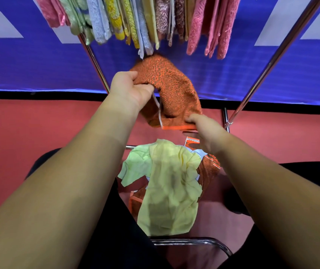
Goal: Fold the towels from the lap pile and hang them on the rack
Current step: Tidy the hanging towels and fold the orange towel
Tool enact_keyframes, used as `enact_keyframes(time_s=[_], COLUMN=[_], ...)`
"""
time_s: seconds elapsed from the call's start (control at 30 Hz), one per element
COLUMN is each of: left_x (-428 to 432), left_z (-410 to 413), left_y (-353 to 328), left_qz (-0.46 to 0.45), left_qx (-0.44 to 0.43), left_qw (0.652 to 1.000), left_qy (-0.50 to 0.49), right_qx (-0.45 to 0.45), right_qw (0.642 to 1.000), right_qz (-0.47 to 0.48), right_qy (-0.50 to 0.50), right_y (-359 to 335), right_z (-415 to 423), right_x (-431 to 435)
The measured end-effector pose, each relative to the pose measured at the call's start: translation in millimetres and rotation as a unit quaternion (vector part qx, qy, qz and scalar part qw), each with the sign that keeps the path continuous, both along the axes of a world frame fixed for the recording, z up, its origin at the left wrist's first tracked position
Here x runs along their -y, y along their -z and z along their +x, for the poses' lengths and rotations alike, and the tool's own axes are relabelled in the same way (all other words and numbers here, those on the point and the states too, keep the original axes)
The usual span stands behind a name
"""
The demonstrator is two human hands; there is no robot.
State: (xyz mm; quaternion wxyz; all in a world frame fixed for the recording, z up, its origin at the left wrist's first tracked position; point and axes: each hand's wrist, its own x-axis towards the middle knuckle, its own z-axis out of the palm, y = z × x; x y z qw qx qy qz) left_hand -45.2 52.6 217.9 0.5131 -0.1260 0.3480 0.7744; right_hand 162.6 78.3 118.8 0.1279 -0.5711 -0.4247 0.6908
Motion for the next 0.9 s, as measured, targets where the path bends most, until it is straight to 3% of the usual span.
enact_keyframes(time_s=[0.13,0.3,0.6,0.73,0.9], left_x=[2.5,7.5,12.9,14.0,11.9], left_z=[-12.8,-8.3,-15.8,-17.0,-18.0], left_y=[1.2,-1.9,0.3,1.2,7.7], left_qz=[-0.002,-0.009,-0.028,-0.033,-0.064], left_qx=[-0.001,-0.018,-0.019,-0.027,-0.056], left_qw=[1.000,1.000,0.999,0.999,0.996], left_qy=[-0.023,-0.016,-0.027,-0.033,-0.020], right_qx=[-0.032,-0.148,-0.259,-0.237,-0.127], right_qw=[0.996,0.966,0.941,0.945,0.961], right_qz=[-0.032,-0.090,-0.058,-0.056,-0.037], right_qy=[0.081,0.192,0.208,0.221,0.241], right_y=[-0.3,-4.0,-14.2,-13.6,2.7], right_z=[10.8,14.9,21.5,22.8,28.0], right_x=[-9.9,-13.8,-15.2,-16.5,-23.1])
